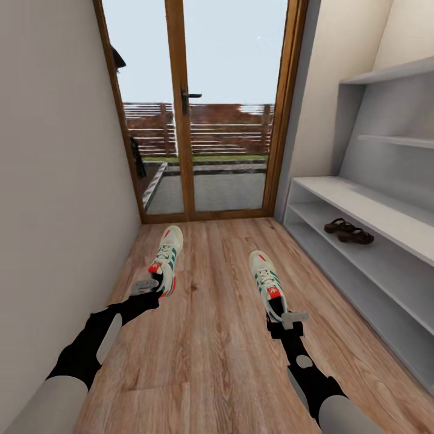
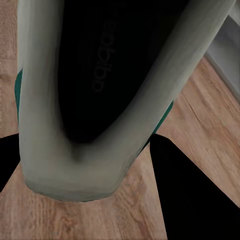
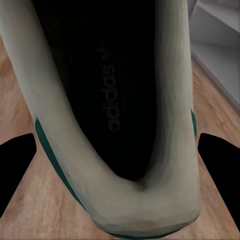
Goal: Pick up the two gym shoes and the two sandals from the corridor floor and place them onto the hallstand (shoe rack) in the corridor, making sure they are on the rack and not on the floor. Arrange them so the two gym shoes are next to each other and the two sandals are next to each other.
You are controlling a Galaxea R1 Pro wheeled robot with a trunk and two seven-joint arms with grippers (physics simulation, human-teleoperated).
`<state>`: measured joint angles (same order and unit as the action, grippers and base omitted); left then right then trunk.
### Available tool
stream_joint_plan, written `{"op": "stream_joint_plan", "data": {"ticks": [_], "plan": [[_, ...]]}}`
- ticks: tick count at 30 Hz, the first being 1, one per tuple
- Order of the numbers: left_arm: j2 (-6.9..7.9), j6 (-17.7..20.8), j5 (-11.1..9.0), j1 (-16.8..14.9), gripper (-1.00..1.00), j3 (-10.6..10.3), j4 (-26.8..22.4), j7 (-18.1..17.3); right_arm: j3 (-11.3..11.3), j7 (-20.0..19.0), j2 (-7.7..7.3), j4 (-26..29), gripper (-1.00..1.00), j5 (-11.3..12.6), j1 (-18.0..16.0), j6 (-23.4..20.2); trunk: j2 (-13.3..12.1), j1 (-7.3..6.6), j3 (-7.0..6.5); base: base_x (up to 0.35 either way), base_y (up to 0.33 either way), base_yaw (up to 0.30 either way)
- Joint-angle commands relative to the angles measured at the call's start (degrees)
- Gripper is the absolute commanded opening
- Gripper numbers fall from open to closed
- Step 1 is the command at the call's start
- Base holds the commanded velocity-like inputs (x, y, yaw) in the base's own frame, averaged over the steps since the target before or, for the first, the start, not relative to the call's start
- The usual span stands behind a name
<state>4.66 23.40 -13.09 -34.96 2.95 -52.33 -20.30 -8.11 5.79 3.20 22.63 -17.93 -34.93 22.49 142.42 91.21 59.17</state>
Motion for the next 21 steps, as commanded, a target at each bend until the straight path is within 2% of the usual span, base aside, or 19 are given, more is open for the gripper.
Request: {"op": "stream_joint_plan", "data": {"ticks": [1,8,21], "plan": [[-0.01,0.5,-0.5,0.0,-1.0,0.1,-0.1,-0.2,-0.3,0.2,0.06,0.0,-1.0,-0.6,-0.1,0.2,0.0,0.02,0.05,0.34,0.141,0.0],[-0.01,0.5,-0.5,0.0,-1.0,0.1,-0.1,-0.2,-0.3,0.2,0.05,0.0,-1.0,-0.6,-0.1,0.2,0.0,0.02,0.0,0.34,0.139,-0.039],[-0.01,0.5,-0.5,0.0,-1.0,0.1,-0.1,-0.2,-0.3,0.2,0.05,0.0,-1.0,-0.6,0.0,0.2,0.0,0.02,-0.26,0.34,0.122,-0.233]]}}
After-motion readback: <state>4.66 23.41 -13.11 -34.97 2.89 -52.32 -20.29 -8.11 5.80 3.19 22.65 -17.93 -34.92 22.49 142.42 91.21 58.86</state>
